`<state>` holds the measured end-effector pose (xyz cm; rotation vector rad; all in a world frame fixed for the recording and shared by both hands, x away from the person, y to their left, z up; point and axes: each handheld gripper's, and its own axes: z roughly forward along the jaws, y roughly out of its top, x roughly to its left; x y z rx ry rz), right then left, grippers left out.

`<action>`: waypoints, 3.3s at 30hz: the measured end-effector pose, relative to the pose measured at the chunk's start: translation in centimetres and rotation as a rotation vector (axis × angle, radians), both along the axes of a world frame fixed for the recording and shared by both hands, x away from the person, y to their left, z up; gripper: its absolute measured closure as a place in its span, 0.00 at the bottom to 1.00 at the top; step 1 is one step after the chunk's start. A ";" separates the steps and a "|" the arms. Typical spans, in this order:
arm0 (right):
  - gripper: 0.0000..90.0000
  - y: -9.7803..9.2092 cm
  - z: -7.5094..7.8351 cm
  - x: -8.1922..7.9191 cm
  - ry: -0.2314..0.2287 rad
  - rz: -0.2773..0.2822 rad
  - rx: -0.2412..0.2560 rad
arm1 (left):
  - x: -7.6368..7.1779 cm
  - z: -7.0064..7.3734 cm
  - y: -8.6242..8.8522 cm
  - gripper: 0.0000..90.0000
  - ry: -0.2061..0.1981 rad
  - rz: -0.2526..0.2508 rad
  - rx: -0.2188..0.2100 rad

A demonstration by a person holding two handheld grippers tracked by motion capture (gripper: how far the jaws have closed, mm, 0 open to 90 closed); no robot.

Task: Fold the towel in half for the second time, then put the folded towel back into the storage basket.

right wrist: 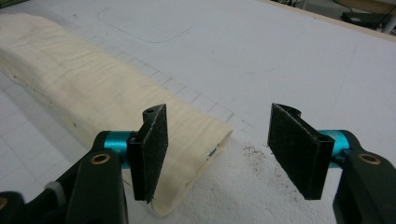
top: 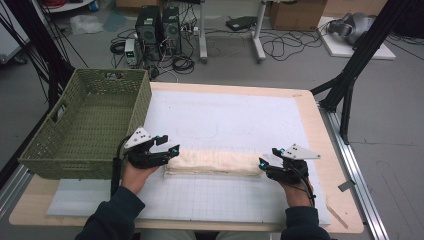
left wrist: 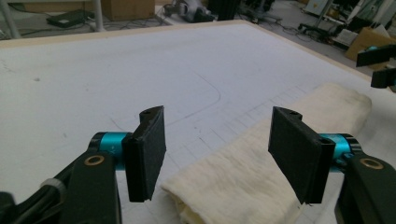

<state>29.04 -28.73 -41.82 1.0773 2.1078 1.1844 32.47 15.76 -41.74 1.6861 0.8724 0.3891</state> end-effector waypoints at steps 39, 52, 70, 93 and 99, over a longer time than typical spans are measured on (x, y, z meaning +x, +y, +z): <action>0.12 -3.4 1.5 -1.0 -0.064 -0.065 0.004 | -1.5 1.6 0.7 0.23 -0.089 0.015 -0.018; 0.12 -3.7 1.2 -0.9 -0.053 -0.079 0.010 | -1.4 1.3 0.6 0.26 -0.068 0.006 0.004; 0.12 -3.1 1.1 -0.9 -0.051 -0.055 0.015 | -1.9 1.1 0.3 0.26 -0.065 0.022 0.048; 0.12 -2.3 0.4 -0.9 -0.012 -0.032 -0.003 | -1.7 -1.9 -1.6 0.42 0.127 0.036 0.205; 0.12 -2.2 0.3 -0.9 -0.009 -0.026 -0.006 | -1.6 -2.4 -1.8 0.45 0.157 0.053 0.242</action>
